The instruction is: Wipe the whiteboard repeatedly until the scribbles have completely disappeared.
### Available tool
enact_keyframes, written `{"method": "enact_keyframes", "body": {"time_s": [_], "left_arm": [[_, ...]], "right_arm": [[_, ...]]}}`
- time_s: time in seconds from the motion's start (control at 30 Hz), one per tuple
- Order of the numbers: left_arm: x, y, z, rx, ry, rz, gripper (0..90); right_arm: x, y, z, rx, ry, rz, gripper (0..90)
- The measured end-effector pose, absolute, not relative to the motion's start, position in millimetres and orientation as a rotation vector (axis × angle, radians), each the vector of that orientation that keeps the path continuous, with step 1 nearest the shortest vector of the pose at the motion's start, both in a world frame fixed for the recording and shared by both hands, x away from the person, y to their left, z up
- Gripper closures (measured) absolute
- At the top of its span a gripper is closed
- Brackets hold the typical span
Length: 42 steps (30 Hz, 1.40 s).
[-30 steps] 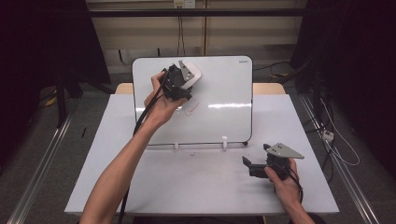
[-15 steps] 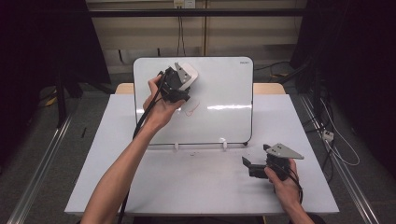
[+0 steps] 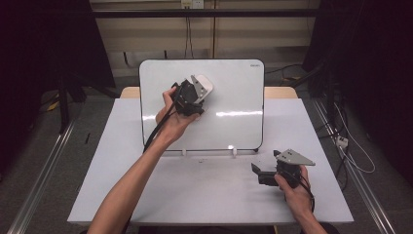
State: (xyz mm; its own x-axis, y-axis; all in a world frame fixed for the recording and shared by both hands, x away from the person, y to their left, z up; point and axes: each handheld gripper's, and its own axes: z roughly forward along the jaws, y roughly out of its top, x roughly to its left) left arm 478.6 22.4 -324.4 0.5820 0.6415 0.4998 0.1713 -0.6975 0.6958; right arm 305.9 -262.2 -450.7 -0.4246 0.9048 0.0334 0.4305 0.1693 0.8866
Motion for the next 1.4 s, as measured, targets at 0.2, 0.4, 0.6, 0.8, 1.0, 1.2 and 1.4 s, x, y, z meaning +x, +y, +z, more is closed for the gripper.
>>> {"method": "enact_keyframes", "body": {"time_s": [0.2,0.4,0.6,0.8,1.0,1.2,1.4], "left_arm": [[474,13,-329,2.249,0.592,1.039,31.0],[471,13,-330,2.264,0.554,1.040,31.1],[467,14,-334,2.283,0.498,1.044,31.1],[474,16,-328,2.277,0.520,1.037,31.1],[488,30,-309,2.249,0.586,1.032,31.1],[503,53,-293,2.178,0.687,1.014,31.1],[503,67,-293,2.131,0.750,1.008,31.1]], "right_arm": [[306,-262,-451,1.254,1.938,1.204,4.4],[306,-263,-451,1.255,1.938,1.205,4.4],[305,-263,-450,1.258,1.935,1.210,4.4],[305,-264,-450,1.251,1.933,1.213,4.4],[304,-265,-450,1.252,1.933,1.213,4.4],[304,-266,-450,1.260,1.930,1.213,4.4],[304,-266,-450,1.258,1.931,1.214,4.4]]}}
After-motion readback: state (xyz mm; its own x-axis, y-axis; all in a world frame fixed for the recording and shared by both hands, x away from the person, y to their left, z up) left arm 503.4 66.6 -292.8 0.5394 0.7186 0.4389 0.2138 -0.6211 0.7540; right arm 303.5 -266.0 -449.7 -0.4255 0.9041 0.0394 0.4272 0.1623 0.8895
